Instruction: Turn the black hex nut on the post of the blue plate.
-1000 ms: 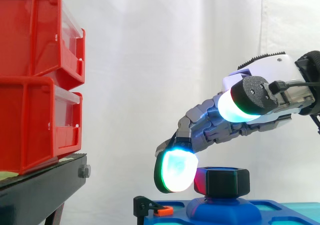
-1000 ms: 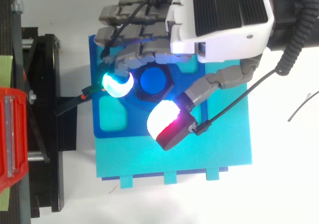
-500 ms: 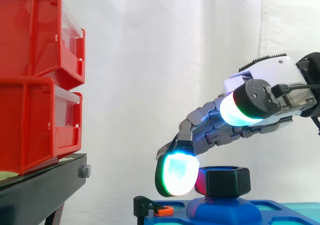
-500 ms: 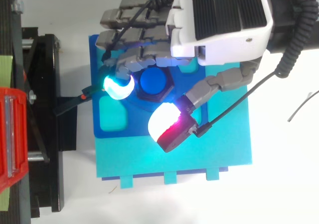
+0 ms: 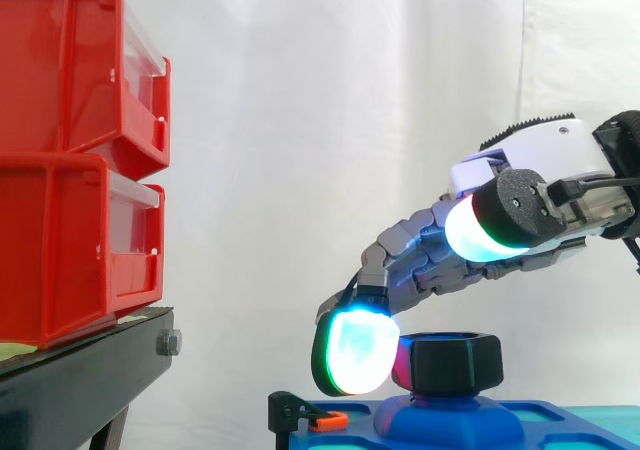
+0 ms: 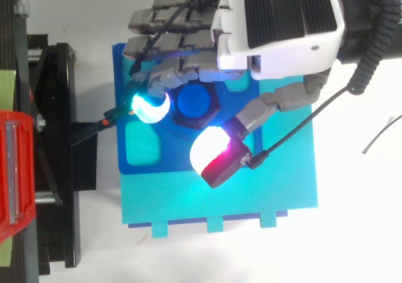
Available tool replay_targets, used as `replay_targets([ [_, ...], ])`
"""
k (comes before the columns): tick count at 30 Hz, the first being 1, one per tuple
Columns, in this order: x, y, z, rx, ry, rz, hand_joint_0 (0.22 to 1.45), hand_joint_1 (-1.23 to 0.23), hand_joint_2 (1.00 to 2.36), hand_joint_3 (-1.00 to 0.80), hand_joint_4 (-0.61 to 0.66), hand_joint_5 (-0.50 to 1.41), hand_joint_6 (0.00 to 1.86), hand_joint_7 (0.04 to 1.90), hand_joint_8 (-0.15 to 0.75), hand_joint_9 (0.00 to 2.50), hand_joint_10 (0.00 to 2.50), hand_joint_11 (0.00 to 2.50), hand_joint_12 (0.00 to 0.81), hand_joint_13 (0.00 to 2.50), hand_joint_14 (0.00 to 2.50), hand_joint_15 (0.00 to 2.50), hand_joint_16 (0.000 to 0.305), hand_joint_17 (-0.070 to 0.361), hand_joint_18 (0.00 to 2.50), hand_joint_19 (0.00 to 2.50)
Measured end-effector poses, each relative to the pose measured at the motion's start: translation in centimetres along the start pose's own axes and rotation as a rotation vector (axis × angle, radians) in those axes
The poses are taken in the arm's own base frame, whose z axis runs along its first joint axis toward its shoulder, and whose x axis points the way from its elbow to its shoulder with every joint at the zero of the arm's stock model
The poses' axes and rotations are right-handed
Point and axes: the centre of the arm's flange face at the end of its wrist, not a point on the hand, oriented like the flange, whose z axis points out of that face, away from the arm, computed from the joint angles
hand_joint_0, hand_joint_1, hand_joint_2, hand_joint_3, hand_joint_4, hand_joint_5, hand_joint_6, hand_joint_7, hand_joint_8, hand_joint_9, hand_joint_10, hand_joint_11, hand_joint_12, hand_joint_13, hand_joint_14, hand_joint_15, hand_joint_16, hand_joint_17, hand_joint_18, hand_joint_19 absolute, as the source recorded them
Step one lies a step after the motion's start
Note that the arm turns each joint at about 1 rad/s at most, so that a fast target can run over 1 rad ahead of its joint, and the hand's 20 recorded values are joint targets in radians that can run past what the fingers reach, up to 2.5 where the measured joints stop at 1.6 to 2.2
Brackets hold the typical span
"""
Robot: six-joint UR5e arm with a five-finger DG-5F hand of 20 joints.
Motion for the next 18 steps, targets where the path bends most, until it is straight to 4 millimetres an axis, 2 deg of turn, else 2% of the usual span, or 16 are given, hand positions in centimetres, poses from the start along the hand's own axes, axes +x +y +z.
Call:
replay_targets([
  [18,-0.8,-2.2,-1.1,-0.011,0.014,-0.011,0.46,-0.24,1.0,-0.5,0.15,-0.21,0.5,0.79,0.204,0.23,0.0,0.0,0.326,0.02,0.0,0.05,0.053,0.12,0.0,0.26],
])
